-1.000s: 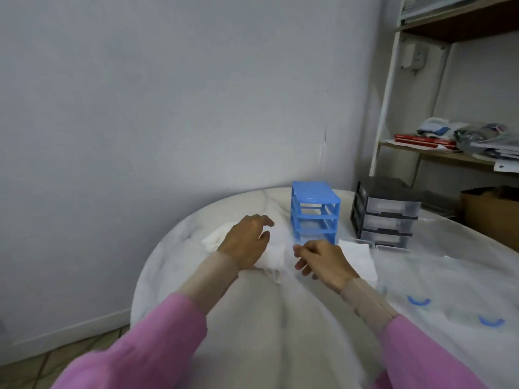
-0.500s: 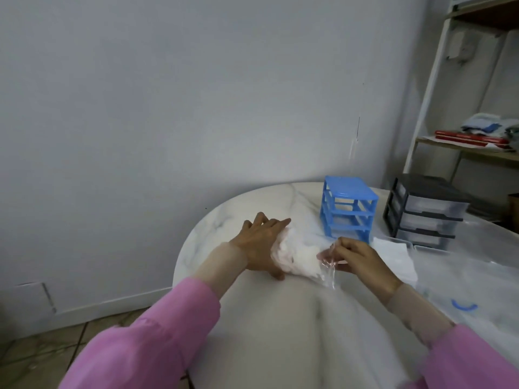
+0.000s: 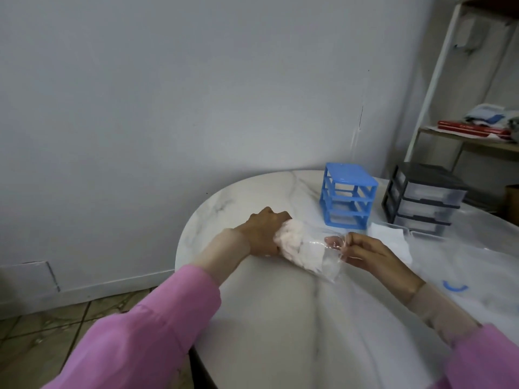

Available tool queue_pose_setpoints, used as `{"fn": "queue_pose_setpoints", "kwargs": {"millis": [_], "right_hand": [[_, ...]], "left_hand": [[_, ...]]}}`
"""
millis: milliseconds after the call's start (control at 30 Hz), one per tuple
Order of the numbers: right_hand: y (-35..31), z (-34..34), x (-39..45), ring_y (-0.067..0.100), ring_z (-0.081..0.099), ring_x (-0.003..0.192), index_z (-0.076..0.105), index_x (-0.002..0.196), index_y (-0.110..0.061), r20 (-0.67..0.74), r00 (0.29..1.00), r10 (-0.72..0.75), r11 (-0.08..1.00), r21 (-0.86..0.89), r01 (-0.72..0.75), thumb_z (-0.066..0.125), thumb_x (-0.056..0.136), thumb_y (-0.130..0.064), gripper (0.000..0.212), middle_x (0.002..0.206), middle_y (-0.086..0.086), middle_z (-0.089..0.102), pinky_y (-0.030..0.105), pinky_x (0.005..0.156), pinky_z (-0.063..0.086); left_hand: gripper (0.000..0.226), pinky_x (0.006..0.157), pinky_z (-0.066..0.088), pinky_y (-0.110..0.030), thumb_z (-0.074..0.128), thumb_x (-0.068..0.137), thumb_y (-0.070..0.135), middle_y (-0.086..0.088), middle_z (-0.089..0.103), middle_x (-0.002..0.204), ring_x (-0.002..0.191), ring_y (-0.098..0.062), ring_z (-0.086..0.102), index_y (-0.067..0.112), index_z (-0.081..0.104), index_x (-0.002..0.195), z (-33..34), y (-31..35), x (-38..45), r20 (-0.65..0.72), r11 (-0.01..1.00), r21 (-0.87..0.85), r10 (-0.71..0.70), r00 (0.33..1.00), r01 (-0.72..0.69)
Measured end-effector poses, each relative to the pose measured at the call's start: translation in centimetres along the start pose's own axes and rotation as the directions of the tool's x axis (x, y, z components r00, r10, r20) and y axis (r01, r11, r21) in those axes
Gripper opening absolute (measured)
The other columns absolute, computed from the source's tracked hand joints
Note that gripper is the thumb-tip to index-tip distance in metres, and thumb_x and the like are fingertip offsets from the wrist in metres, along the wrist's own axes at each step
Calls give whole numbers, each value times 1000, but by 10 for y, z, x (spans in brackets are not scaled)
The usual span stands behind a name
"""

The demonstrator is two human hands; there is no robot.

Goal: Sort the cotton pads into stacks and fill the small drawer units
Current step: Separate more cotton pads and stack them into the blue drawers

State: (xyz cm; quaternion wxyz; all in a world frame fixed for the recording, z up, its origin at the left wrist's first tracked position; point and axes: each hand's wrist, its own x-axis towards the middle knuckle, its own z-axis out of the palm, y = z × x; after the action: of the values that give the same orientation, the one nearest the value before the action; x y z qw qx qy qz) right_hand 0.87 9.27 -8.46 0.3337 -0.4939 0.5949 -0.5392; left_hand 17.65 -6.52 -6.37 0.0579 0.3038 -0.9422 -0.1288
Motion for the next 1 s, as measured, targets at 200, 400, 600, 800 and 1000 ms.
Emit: {"fn": "queue_pose_setpoints", "kwargs": {"millis": [200, 400, 600, 800, 1000], "right_hand": [[1, -5, -6, -9, 57, 104, 64, 106, -23, 84, 996, -39, 990, -130, 50, 38, 92, 10, 44, 116, -10, 64, 7, 88, 44], [5, 0, -2, -10, 42, 120, 33, 129, -45, 173, 959, -223, 860, -429, 277, 61, 89, -9, 61, 131, -21, 45, 2, 92, 35], [8, 11, 7, 14, 52, 115, 41, 130, -40, 224, 965, -139, 702, -664, 256, 66, 86, -26, 53, 121, -8, 57, 23, 102, 38], [0, 18, 8, 22, 25, 140, 27, 147, -15, 313, 950, 5, 432, -857, 280, 52, 92, -39, 64, 155, 6, 21, 24, 111, 21], [7, 14, 2, 20, 58, 82, 66, 99, -3, 252, 942, -224, 508, -795, 333, 58, 87, -19, 22, 88, 4, 63, 6, 69, 35]], "left_hand": [[11, 85, 43, -40, 61, 78, 11, -14, 52, 95, 105, -29, 48, 12, 53, 86, 5, 3, 0, -76, 998, -8, 55, 996, -56], [18, 84, 46, -44, 65, 82, 31, -10, 60, 96, 99, -31, 53, 17, 54, 85, 11, 5, 3, -73, 986, 42, 166, 983, -163], [92, 114, 7, -45, 70, 79, 42, -1, 32, 146, 138, -18, 17, 24, 13, 149, 18, 16, -6, 19, 988, 99, 114, 993, -115], [90, 115, 6, -45, 73, 78, 35, -1, 32, 146, 138, -19, 15, 22, 17, 148, 16, 17, -5, 37, 993, 66, 99, 994, -102], [79, 113, 13, -45, 71, 78, 35, 1, 37, 141, 135, -18, 21, 24, 27, 143, 15, 12, -3, 19, 988, 109, 106, 994, -108]]}}
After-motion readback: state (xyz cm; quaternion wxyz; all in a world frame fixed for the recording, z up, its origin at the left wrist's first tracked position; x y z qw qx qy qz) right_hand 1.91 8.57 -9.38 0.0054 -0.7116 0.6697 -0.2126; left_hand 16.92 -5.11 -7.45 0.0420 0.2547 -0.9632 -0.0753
